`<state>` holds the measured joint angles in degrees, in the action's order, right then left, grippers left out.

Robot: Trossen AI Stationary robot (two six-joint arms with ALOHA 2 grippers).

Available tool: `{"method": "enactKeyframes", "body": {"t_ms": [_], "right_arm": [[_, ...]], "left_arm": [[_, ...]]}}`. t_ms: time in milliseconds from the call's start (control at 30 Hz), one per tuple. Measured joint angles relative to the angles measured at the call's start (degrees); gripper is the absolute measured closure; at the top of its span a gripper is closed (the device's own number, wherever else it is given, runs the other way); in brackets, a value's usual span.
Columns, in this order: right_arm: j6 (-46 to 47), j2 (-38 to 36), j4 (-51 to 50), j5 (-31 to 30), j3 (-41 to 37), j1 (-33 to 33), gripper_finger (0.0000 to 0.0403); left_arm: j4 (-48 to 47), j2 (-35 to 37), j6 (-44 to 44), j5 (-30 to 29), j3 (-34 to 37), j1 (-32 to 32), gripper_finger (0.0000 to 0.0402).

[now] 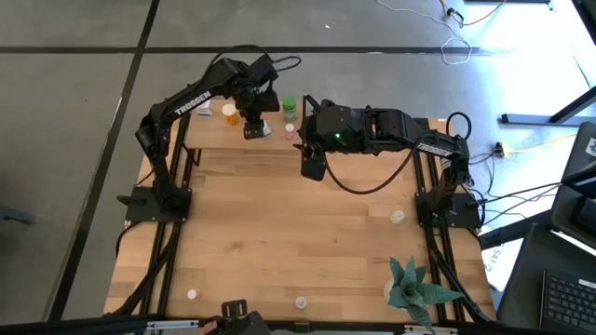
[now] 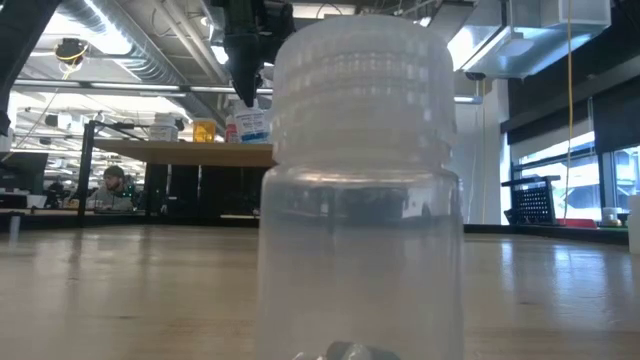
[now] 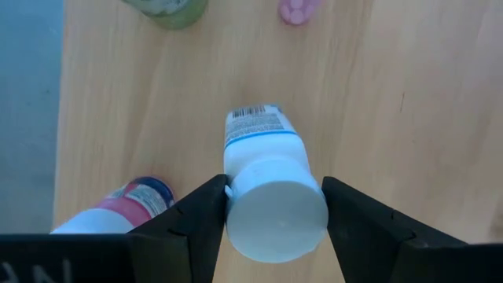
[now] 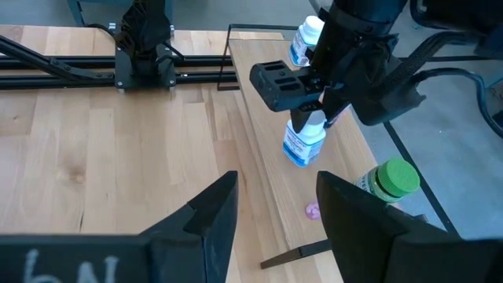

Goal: Pick and place medicine bottles onto shelf by color
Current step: Put the white pill bottle on the shelf

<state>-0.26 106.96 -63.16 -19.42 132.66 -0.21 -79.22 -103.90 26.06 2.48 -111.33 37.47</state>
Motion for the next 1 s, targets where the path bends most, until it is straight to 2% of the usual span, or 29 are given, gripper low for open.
{"method": "enactKeyframes", "body": {"t_ms": [367,767,1000], "right_arm": [[0.01,0.0,0.02,0.01,0.01,0.0,0.0227],[0.01,0.0,0.02,0.02,0.0,0.0,0.0227],[0.01,0.0,0.0,0.02,0.02,0.0,0.0227]], "left_arm": [[0.46,0.0,-1.14,-1.39,0.0,-0.44,0.0205],[0.26,-0.01,2.06,-1.93,-0.24,-0.44,0.0138],[-1.12,-0.04,3.77,-5.5,-6.86,-0.87,0.013]]}}
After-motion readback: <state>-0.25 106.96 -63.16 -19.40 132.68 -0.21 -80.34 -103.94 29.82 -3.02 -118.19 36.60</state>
